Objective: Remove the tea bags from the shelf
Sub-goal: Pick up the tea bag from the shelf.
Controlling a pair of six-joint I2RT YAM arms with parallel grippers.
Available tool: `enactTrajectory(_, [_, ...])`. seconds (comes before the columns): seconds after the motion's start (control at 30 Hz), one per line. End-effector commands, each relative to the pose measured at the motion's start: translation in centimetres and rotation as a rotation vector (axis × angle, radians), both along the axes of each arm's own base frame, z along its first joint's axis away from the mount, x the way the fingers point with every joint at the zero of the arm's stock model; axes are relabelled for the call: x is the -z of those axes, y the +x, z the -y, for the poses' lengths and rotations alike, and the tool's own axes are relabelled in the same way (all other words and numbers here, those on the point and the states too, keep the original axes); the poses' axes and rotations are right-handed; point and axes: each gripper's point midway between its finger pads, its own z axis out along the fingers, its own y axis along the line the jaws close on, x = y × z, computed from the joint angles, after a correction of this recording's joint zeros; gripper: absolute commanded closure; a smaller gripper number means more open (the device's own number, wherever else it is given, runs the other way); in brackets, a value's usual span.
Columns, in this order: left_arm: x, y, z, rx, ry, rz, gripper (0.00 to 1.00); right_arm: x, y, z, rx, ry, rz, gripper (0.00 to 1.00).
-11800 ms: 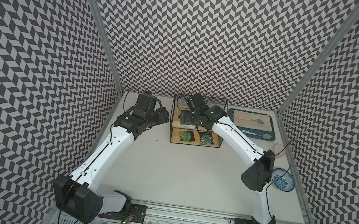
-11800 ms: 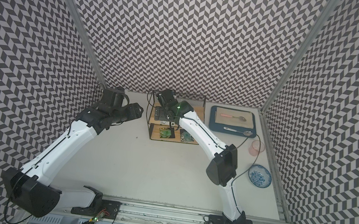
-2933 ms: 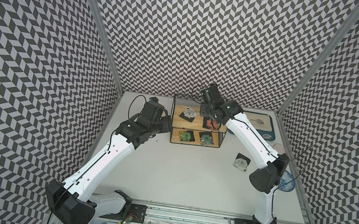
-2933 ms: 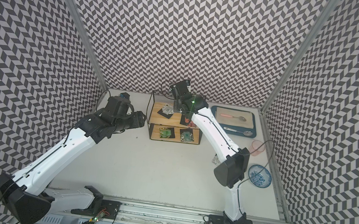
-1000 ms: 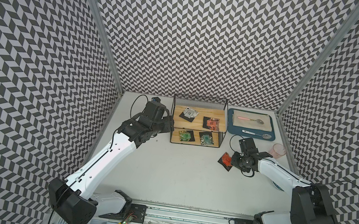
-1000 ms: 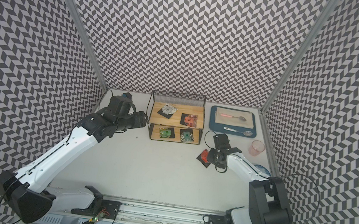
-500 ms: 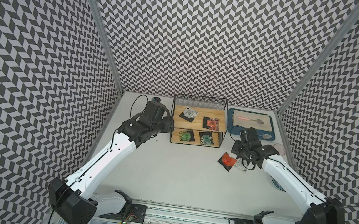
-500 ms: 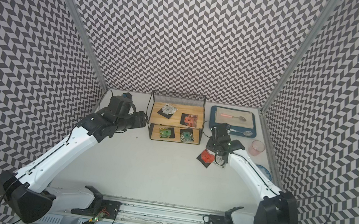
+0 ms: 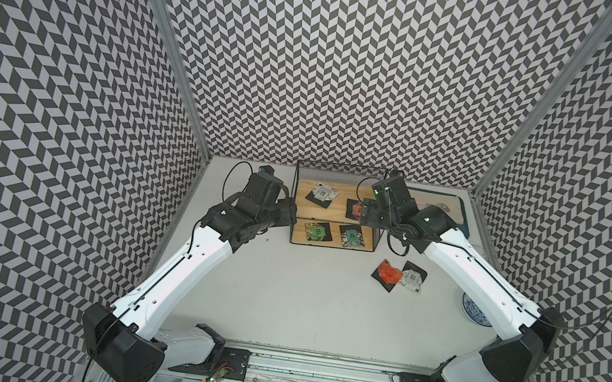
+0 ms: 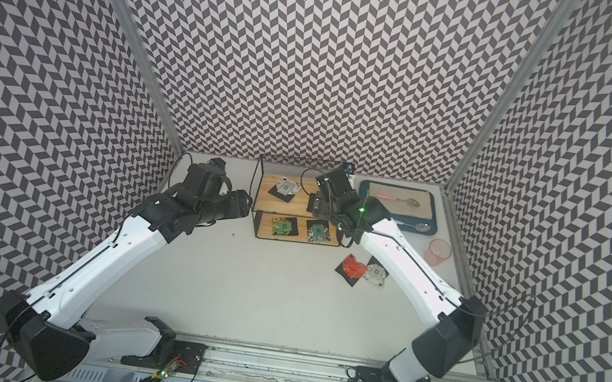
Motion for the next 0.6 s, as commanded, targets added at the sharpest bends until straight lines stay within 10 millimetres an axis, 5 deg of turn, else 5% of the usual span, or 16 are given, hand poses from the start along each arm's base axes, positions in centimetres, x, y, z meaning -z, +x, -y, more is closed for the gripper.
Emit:
enactTrajectory(0.0, [-0.2,0.4,0.7,0.035,0.012,0.018,0.3,0.0,0.5,-1.2,-0.05,-0.011,-0.024,0.04])
enactTrajectory(0.57, [1.0,1.0,1.1,0.068,0.061,0.003,0.31,4.8,5.2,-3.5,-0.041,-0.085,-0.136,0.02])
